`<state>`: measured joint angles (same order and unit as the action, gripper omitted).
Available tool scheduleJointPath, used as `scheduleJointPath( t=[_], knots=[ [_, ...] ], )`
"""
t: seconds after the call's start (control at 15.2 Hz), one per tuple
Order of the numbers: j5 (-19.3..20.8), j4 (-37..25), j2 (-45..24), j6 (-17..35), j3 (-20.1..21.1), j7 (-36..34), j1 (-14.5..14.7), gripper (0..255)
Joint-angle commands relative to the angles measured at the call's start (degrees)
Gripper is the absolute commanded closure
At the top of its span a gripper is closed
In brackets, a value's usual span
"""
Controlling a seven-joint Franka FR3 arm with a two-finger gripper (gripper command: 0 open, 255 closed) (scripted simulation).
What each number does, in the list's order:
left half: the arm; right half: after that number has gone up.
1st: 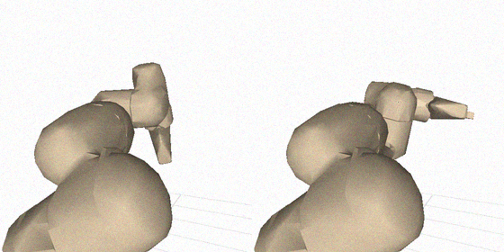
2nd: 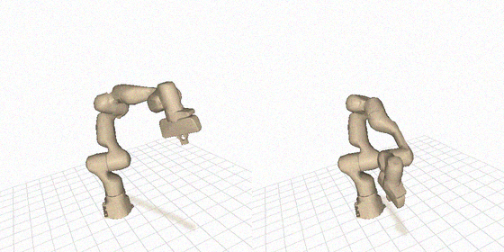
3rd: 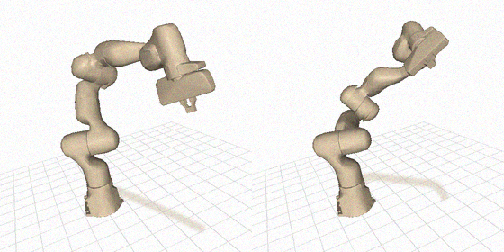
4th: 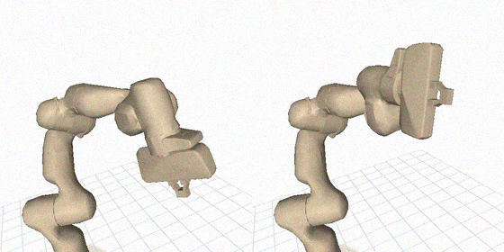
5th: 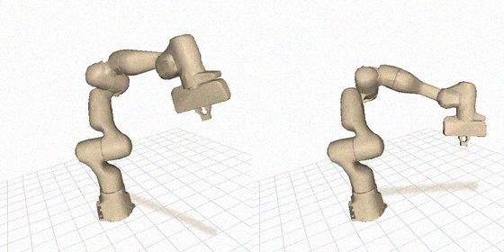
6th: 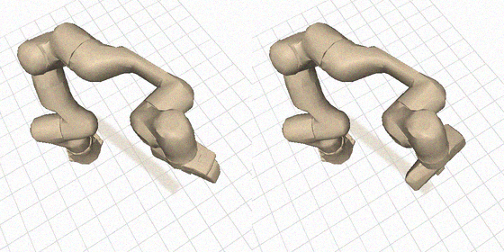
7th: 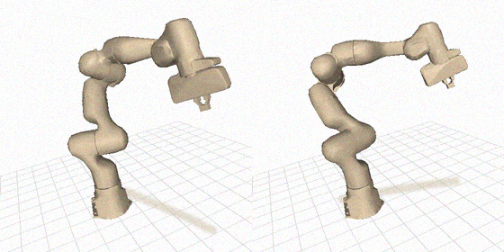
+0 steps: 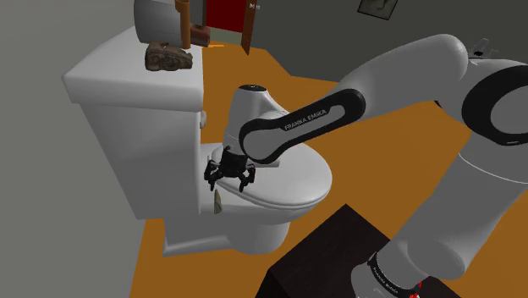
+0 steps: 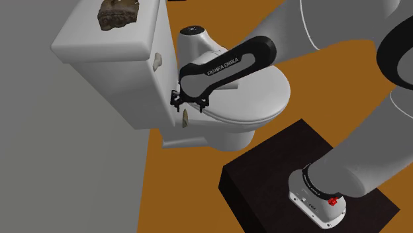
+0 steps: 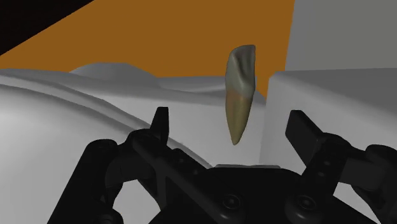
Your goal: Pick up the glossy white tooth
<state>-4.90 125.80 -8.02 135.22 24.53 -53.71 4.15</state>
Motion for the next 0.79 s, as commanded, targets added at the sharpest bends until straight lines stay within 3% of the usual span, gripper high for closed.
scheduleJointPath(
  t=[0.0,0.66,0.73],
  knots=[
    [2.41,-3.02,-4.60,1.15,-0.19,-3.97,1.24,0],
    [4.64,-2.79,-9.97,6.49,-2.12,-5.52,3.26,0],
    [4.94,-4.03,-10.66,6.01,-1.94,-6.48,3.88,255]
  ],
)
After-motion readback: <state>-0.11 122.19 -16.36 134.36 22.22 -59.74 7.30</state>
